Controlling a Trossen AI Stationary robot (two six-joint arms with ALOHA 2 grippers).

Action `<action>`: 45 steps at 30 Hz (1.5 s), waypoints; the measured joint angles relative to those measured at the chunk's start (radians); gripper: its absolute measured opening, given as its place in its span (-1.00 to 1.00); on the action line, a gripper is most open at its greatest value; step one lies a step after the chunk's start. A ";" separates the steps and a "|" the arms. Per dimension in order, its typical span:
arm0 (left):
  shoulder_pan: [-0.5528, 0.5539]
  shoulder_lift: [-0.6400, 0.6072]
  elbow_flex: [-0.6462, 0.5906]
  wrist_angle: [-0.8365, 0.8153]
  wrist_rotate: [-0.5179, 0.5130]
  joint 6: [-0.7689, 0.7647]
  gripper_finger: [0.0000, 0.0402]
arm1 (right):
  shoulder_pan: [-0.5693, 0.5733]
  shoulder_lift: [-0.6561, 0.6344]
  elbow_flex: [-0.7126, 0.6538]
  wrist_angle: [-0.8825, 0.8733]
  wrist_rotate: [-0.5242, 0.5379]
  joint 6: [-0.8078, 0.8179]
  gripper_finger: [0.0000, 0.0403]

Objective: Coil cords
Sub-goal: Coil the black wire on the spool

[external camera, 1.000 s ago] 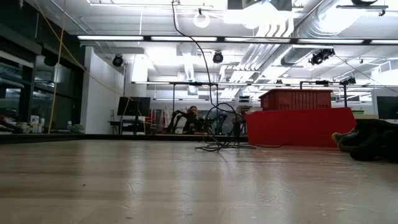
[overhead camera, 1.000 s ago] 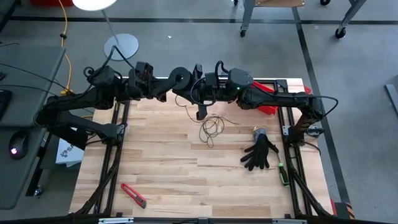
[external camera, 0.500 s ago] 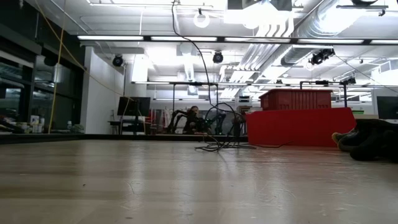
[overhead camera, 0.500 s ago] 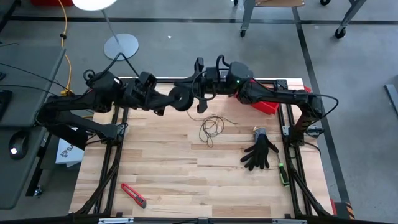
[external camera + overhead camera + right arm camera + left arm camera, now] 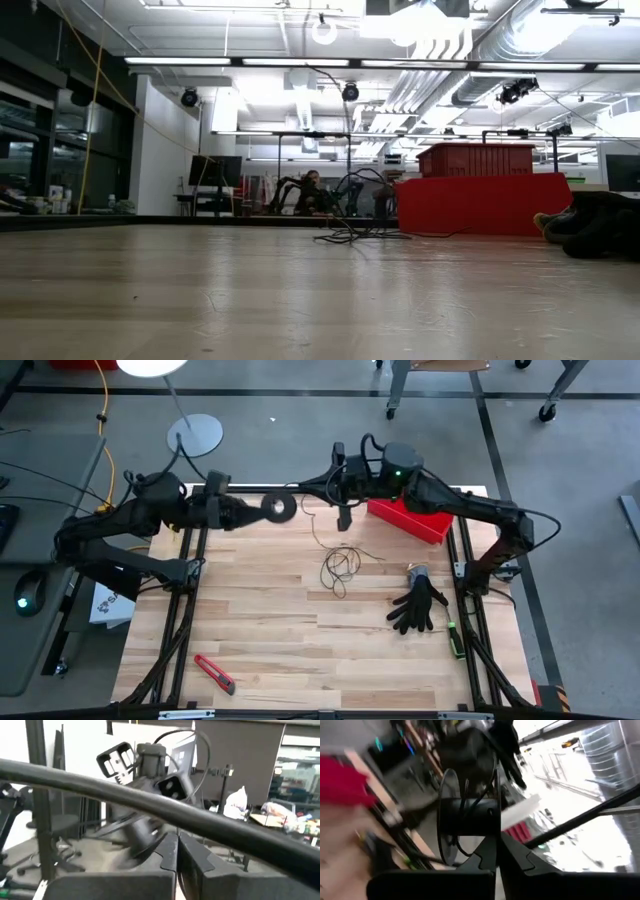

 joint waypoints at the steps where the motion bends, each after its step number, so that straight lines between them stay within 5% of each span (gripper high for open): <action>1: 0.008 -0.002 0.000 0.000 -0.010 0.038 -1.00 | 0.000 -0.012 0.000 -0.025 0.000 -0.005 -1.00; 11: 0.063 0.010 0.000 0.149 -0.094 0.358 -1.00 | 0.019 -0.037 0.000 -0.139 0.000 0.022 -1.00; 22: 0.068 0.069 0.000 0.318 -0.095 0.397 -1.00 | 0.050 -0.026 0.000 -0.161 0.097 0.062 -0.98; 33: 0.068 0.123 0.000 0.510 -0.089 0.522 -1.00 | 0.050 -0.025 -0.004 -0.264 0.242 0.106 -0.27; 45: 0.068 0.123 0.000 0.553 -0.097 0.582 -1.00 | 0.050 -0.025 -0.005 -0.340 0.309 0.027 -0.20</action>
